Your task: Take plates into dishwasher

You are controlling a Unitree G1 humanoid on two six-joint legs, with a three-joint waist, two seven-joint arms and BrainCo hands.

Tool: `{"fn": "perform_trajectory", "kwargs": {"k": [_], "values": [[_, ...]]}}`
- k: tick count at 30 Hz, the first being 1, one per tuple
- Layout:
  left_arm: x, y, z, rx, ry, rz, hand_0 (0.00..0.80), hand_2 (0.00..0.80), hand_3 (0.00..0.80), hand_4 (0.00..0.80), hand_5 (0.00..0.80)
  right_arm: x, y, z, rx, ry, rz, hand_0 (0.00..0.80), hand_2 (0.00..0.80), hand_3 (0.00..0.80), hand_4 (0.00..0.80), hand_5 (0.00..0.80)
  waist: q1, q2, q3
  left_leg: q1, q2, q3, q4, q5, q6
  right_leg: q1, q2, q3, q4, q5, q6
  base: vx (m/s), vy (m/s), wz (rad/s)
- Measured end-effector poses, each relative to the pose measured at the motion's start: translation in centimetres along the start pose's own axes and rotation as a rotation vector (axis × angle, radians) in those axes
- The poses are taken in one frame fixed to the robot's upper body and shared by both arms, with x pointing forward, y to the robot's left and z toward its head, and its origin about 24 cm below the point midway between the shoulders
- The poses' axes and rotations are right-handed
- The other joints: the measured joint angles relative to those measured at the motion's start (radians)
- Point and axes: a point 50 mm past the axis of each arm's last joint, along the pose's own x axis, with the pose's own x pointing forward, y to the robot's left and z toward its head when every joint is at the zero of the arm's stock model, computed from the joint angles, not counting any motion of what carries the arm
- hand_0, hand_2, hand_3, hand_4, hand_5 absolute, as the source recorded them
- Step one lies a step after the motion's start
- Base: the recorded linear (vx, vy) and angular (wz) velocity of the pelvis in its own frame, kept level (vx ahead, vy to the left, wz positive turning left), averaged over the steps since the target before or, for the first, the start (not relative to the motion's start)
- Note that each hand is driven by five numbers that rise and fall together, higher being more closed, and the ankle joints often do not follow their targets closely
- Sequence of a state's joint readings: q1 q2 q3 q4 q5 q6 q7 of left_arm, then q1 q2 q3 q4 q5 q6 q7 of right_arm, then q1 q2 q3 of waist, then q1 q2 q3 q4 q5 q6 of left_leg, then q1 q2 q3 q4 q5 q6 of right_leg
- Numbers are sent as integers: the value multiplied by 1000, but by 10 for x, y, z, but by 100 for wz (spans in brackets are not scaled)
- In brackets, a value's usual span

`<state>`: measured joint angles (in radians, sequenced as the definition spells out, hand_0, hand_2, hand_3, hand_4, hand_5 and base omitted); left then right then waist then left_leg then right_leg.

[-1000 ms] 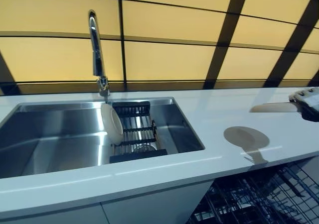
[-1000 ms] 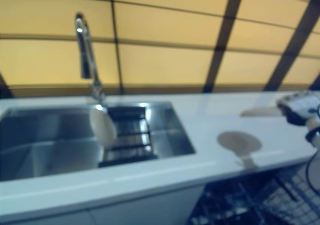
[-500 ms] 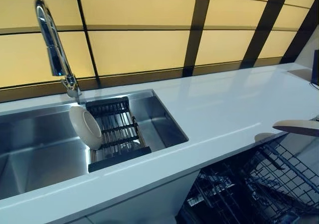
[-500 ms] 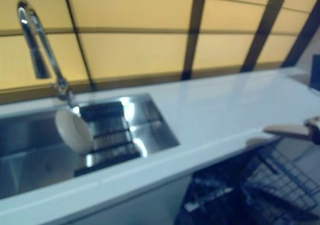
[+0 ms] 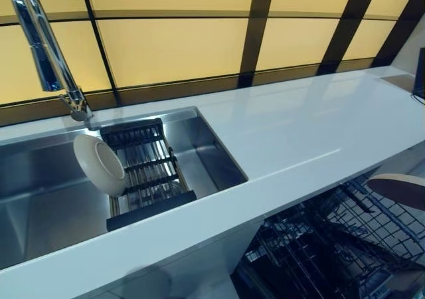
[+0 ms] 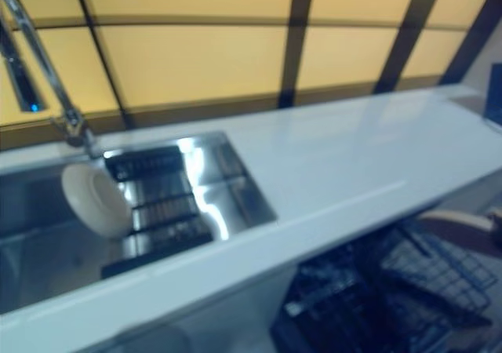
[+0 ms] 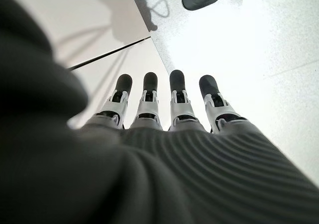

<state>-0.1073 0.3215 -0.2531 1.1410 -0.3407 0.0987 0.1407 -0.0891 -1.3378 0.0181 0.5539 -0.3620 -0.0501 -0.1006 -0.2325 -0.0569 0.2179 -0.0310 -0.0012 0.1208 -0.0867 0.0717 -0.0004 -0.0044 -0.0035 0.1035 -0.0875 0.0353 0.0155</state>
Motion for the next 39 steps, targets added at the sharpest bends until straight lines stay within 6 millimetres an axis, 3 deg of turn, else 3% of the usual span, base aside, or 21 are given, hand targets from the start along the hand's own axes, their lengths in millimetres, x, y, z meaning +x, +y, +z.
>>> {"fn": "perform_trajectory", "kwargs": {"k": [10,13,24,33,39], "values": [[1,0,9,0,-22,0,0,0,0,0,0,-5,35,5,152,50,174,800,800,800,800,800,-3,14,12,2,2,13,0,-3,-2,-2,1,8,0,0,0,-5,1,-3],[1,-1,12,-1,-31,-3,0,0,0,0,0,-6,48,13,265,69,212,800,800,800,800,800,-2,21,34,2,3,18,0,-4,-3,-8,1,11,0,2,0,-22,36,-8],[1,-1,14,-2,-42,-7,0,0,0,0,0,-13,85,34,412,109,343,800,800,800,800,800,-31,50,76,12,5,24,0,-4,-3,1,1,13,2,8,-4,9,15,-2],[0,-11,14,-8,-51,-31,0,0,0,0,0,-12,84,49,451,71,358,800,800,800,800,800,-48,80,99,20,9,41,-4,-6,-6,1,1,13,2,10,-1,1,12,-6],[-1,-15,16,-11,-60,-42,0,0,0,0,0,-10,84,55,478,80,353,800,800,800,800,800,-50,83,100,20,9,41,-1,-6,-6,1,1,13,2,12,-6,0,0,0]]}}
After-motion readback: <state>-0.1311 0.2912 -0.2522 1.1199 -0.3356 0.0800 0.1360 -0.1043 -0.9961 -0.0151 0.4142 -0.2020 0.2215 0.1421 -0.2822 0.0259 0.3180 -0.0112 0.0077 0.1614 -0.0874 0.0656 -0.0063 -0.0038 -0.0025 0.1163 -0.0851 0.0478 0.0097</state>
